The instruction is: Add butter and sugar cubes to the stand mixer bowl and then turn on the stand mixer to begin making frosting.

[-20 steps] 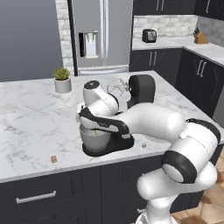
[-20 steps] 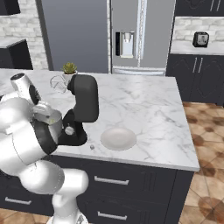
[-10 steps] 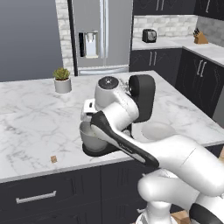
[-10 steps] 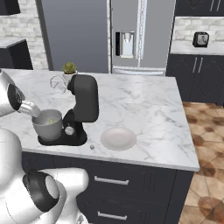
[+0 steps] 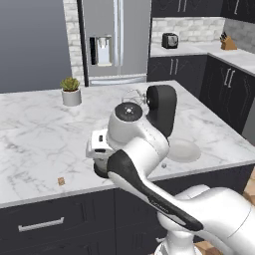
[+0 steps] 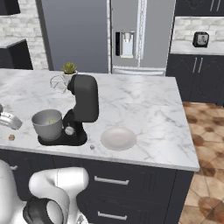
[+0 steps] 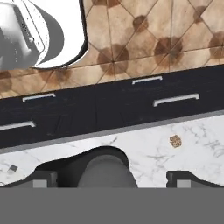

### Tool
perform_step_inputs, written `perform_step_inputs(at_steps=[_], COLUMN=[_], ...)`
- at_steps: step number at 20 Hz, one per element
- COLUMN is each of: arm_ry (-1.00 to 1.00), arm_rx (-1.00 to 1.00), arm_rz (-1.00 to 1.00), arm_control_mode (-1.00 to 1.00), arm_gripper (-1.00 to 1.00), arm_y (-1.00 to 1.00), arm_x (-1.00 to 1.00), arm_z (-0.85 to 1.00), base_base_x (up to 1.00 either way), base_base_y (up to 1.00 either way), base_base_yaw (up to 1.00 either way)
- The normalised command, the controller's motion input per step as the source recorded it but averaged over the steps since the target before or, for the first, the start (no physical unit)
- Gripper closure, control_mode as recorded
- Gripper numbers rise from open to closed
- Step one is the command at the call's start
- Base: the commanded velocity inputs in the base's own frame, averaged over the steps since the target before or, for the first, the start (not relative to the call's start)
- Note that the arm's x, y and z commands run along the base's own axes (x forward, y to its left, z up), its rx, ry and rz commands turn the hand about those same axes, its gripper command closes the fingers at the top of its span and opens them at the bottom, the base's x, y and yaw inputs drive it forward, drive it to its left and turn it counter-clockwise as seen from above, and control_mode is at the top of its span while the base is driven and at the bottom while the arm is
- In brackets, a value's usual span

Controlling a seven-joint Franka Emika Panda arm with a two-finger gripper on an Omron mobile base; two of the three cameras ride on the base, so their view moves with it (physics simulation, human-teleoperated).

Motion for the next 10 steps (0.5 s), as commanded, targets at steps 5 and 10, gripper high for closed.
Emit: perform_step_inputs(at_steps=[5, 10], arm_ry=[0.11, 0.15], arm_rx=[0.00, 0.00], arm_rz=[0.11, 0.07], arm_control_mode=[-1.00, -1.00], arm_gripper=[-1.00, -1.00], arm_y=[0.96, 0.81], arm_x=[-0.11, 0.10], arm_z=[0.00, -0.10], base_base_x=[0.00, 0.00], base_base_y=[0.00, 0.00], base_base_yaw=[0.00, 0.00])
